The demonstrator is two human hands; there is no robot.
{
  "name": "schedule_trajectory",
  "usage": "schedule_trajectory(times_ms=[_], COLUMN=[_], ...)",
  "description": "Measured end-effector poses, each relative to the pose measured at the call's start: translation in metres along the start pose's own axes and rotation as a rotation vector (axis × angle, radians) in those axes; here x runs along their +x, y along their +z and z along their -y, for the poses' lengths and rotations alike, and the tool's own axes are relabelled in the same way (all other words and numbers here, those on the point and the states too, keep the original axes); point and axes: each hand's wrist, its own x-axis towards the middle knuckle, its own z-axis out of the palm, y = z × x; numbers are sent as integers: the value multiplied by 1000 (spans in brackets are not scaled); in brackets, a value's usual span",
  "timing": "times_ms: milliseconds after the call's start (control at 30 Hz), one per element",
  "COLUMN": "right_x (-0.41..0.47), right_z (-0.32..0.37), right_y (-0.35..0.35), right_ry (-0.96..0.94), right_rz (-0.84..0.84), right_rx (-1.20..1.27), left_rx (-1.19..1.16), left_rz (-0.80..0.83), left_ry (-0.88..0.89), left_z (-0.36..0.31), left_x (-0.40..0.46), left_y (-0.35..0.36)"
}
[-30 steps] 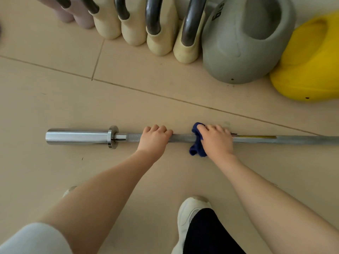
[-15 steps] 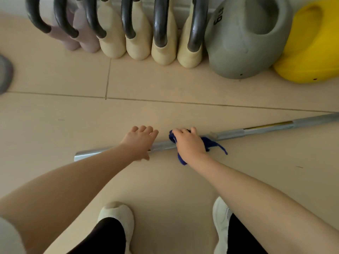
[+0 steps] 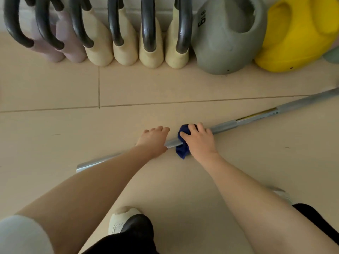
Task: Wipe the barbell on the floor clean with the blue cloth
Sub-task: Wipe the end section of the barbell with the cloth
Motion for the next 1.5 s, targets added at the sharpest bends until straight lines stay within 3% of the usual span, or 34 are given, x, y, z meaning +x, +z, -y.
schedule_trajectory(times_ms=[333, 533, 633, 767, 933, 1067, 1133, 1233, 1300, 1367, 1500], right_x=[-19, -19, -16, -9, 0, -2, -4, -8, -16, -18, -19], right_z=[-157, -240, -238, -197, -213, -264, -272, -271, -265, -257, -219], right_y=[25, 30, 24, 20, 24, 35, 32, 16, -8, -19, 4], right_ry=[230, 434, 343, -22, -144, 27, 73, 158, 290, 335, 97], right_rz=[-50, -85, -30, -25, -41, -75, -171, -493, -578, -573, -313], right_rx=[-24, 45, 115, 169, 28, -46, 13, 277, 600, 721, 635], left_rx=[56, 32, 40, 70, 18, -2, -22, -57, -83, -109, -149], left_rz=[-76, -172, -151, -170, -219, -244, -241, -253, -257, -262, -283], left_ry=[167, 71, -51, -169, -253, -293, -316, -338, -337, -342, -371], left_z=[-95, -152, -182, -202, -206, -209, -211, -213, -212, -211, -213], left_x=[39, 88, 102, 106, 106, 104, 104, 103, 102, 100, 97], left_y=[-1, -6, -1, 11, 16, 20, 21, 21, 21, 22, 23])
